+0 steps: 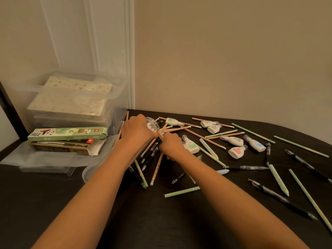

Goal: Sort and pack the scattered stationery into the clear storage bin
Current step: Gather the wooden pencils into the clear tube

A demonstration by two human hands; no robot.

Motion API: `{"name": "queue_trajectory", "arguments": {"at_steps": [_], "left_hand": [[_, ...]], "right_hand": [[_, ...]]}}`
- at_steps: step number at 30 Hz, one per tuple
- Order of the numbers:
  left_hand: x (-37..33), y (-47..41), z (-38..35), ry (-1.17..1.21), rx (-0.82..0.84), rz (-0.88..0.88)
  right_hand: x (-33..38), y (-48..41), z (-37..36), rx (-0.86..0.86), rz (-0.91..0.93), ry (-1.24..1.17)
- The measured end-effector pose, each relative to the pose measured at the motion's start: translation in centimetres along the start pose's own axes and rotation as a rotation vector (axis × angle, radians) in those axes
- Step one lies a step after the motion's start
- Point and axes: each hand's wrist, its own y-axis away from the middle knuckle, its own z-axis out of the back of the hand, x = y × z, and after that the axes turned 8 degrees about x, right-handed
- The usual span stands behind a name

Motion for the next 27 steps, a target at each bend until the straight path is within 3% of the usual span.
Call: {"name": "queue_trajectory", "arguments": {"at_steps": [3, 7, 18, 27], "left_hand": [[-0.3, 0.5, -0.4, 0.003, 0.006, 0.016], [-0.6, 1.2, -0.6, -0.006, -0.006, 0.010], [-4.7, 4.7, -1.5, -0.016, 0.026, -0.082], [-10.5, 8.8, -4.3, -0.018, 0.054, -0.205]], "right_hand": [[-0.2, 0.6, -0.3, 0.055, -0.022, 0.024], [-0.5, 1.6, 0.4, 0.085, -0.062, -0.162], [-7.6, 8.1, 8.6, -0.251, 0.049, -0.927], [-14.7, 13.2, 7.2, -0.583, 0.228, -0.875]]}}
